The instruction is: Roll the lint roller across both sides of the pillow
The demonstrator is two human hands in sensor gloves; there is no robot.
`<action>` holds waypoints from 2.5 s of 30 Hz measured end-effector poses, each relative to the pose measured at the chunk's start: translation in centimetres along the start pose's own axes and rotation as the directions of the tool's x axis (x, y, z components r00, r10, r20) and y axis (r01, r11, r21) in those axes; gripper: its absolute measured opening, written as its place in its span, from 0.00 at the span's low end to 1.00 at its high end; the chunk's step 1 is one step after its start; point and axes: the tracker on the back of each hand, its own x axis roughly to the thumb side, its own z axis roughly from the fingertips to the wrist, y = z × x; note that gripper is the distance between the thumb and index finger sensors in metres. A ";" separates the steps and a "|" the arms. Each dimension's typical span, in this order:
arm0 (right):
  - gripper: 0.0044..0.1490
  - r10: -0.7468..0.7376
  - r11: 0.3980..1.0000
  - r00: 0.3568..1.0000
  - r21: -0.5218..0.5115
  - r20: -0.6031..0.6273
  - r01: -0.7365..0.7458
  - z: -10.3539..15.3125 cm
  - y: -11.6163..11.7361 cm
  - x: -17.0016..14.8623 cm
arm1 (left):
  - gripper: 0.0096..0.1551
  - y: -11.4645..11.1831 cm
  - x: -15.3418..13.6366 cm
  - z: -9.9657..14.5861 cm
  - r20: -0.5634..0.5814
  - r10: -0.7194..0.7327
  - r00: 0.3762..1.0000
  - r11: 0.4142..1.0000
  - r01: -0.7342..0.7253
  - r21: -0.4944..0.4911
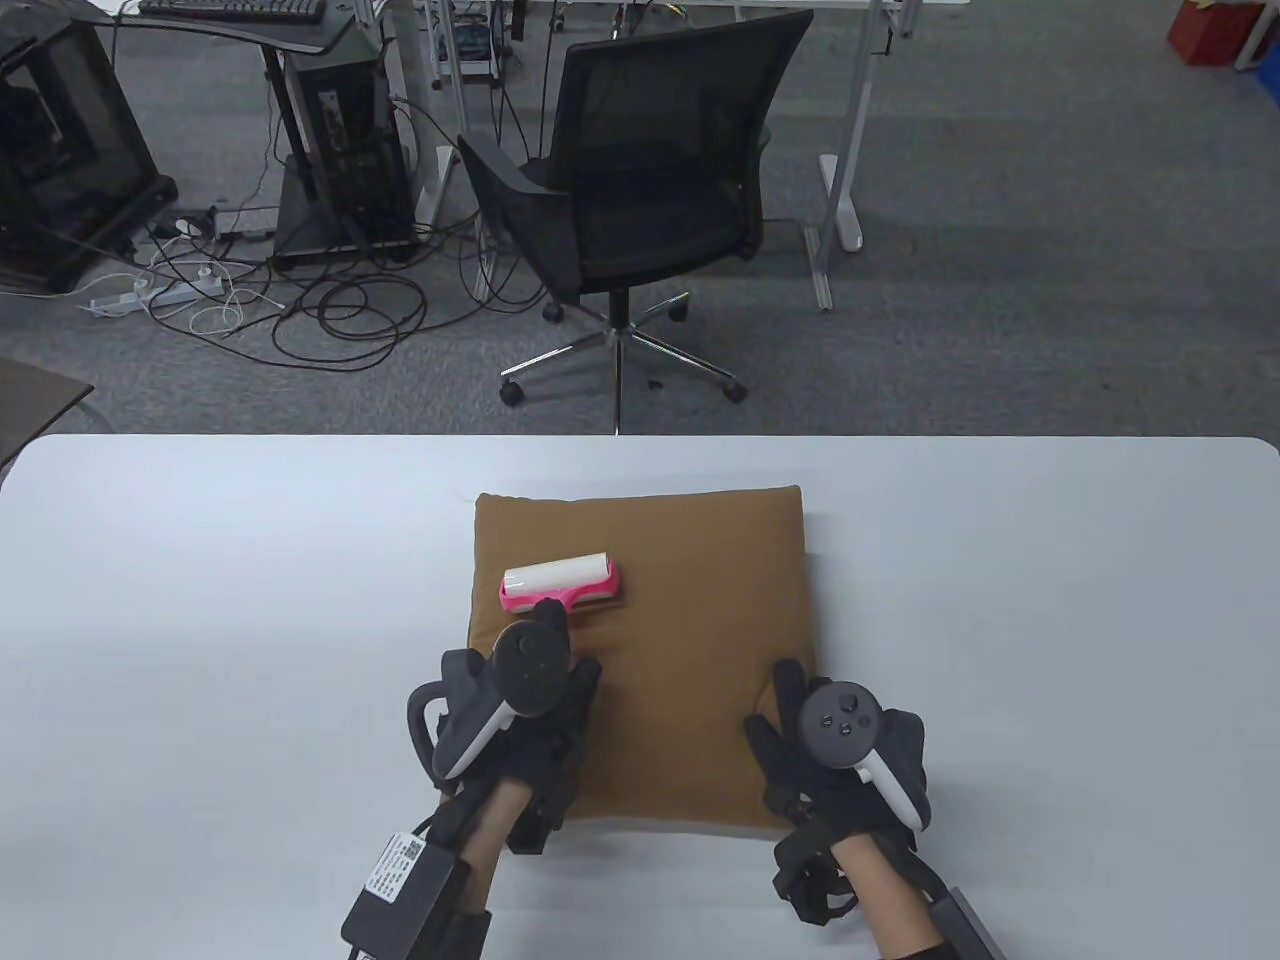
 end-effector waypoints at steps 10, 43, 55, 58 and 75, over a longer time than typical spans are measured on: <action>0.43 0.003 1.000 1.000 0.003 0.002 -0.003 -0.1 0.0 0.1 | 0.45 -0.6 -0.7 -3.7 -0.138 -0.001 0.991 0.991 -0.017 -0.131; 0.43 -0.011 1.000 1.000 0.024 0.005 0.011 -0.1 -0.1 0.0 | 0.37 2.6 -4.7 8.1 0.127 0.150 0.981 0.987 -0.140 -0.080; 0.43 -0.007 1.000 1.000 0.021 -0.010 0.008 0.0 -0.2 -0.1 | 0.37 3.2 -6.6 10.2 0.120 0.283 0.952 0.953 -0.265 -0.146; 0.50 -0.005 1.000 0.999 -0.011 -0.032 0.004 0.3 -0.4 0.1 | 0.40 2.7 -7.8 9.2 0.079 0.369 0.926 0.929 -0.363 -0.075; 0.65 0.126 0.991 0.980 0.073 -0.152 -0.116 0.3 -0.8 -0.4 | 0.38 -2.9 -15.2 4.2 0.012 0.754 0.657 0.640 -0.738 0.212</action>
